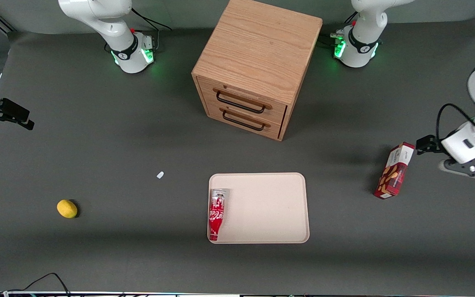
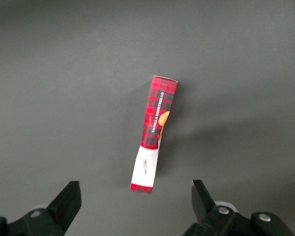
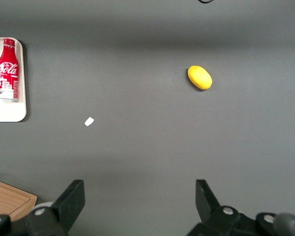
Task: Place red cookie box on tray
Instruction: 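Move the left gripper over the red plaid cookie box and descend, then close the left gripper on the end of the cookie box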
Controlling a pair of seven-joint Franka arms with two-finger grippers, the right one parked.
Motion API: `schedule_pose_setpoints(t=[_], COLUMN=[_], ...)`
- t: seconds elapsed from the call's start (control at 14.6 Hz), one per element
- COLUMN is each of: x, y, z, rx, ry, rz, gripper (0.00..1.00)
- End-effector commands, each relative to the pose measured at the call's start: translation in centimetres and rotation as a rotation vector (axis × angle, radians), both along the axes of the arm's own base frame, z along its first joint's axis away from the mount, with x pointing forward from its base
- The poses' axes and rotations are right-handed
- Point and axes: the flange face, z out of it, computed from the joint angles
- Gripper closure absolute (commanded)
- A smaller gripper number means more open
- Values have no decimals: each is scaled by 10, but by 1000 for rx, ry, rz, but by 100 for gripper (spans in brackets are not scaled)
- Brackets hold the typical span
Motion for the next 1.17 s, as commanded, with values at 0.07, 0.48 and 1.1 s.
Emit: schedule_pose_setpoints(t=[0.07, 0.48, 1.1], x=[-5, -7, -16], y=[-1, -8, 5], z=[-53, -146, -191], rx=[-3, 12, -3], ry=[-7, -44, -36], rz=[-78, -166, -148], gripper=[0, 0, 32])
